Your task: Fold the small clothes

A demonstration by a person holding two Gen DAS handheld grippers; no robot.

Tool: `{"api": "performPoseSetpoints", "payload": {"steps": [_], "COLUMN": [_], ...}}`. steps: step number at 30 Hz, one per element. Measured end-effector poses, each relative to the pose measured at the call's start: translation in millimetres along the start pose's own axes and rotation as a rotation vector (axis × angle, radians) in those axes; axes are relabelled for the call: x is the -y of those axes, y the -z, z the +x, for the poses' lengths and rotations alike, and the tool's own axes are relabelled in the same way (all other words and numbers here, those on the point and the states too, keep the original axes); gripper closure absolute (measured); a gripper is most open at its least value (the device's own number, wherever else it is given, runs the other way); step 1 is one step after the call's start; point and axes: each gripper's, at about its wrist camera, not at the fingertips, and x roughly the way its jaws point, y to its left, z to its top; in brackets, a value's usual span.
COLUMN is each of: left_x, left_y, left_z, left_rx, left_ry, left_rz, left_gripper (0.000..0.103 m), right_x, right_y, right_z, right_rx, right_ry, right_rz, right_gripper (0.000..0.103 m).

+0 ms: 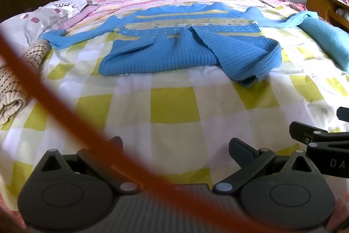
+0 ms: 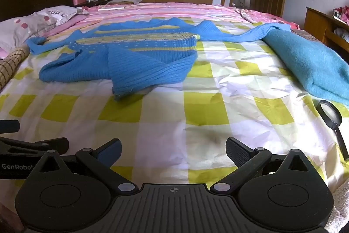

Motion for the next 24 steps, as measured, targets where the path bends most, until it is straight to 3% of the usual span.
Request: {"api": "performPoseSetpoints", "payload": {"steps": [24], "left_x": [-1.0], "left_y": [4.2], "left_z": [7.7], "left_rx": [-0.035], "left_ry": [0.023], "left_rz": [-0.008], "left_gripper": [0.000], "right_x": [0.8], "right_y": [1.1], "right_z": [0.9], "right_rx": [-0.017], "right_ry": [-0.007], "right_rz": [0.006], "right_gripper": [0.002]}}
